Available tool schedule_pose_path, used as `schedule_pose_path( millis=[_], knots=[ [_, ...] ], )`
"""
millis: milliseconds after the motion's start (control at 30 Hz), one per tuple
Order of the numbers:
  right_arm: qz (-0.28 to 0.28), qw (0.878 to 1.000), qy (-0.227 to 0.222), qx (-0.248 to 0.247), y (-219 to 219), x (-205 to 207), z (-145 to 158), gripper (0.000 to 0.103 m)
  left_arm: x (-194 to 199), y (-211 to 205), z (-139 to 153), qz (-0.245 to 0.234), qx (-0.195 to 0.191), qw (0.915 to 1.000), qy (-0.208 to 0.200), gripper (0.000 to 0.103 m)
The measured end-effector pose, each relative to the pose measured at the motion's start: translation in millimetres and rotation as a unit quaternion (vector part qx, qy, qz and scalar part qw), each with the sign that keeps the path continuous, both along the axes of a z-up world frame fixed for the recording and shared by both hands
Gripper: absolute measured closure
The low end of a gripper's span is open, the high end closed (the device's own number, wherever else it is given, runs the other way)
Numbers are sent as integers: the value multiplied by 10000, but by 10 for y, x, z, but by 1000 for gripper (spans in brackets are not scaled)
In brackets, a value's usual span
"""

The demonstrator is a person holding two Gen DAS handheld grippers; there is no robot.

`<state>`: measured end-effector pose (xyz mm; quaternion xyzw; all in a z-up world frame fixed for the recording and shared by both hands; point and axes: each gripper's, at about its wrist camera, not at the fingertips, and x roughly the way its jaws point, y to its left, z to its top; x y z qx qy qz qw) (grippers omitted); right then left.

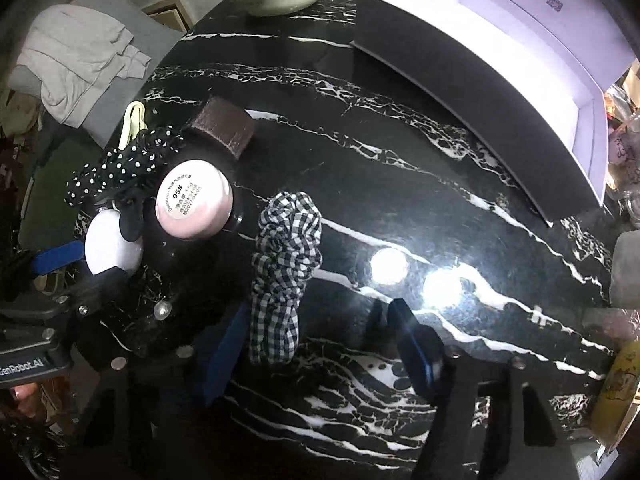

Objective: Organize objects
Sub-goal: 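Grasp the white ball with the left tool while the right tool grasps the gingham scrunchie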

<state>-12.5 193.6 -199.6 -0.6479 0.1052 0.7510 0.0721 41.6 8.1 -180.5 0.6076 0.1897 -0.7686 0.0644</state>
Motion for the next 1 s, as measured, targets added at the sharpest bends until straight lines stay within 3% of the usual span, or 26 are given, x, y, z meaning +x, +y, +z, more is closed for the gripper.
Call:
schedule_pose_path(
  millis=[133,267,367,500,567,833,1000],
  knots=[
    [41,10000,17,-22,17,-42,-36,44,-11,-22,-53,86,-72,9999,-65,24],
    [49,10000,26,-64,17,-88,-72,48,-22,-12,-27,72,50,9999,102,38],
    [73,9999,59,-45,-2,-127,-90,51,-6,-11,-19,40,95,9998,153,41],
    [163,9998,121,-82,-14,-145,-87,70,19,-11,3,-23,230,9993,309,52],
    [186,9996,148,-154,-18,-141,-83,80,32,-4,25,-26,144,9991,409,52],
    [297,9992,174,-217,-35,-47,-36,82,91,-28,110,-202,130,9984,515,52],
    [382,9988,239,-167,-81,1,153,82,131,-41,231,-229,107,9984,501,53]
  ],
)
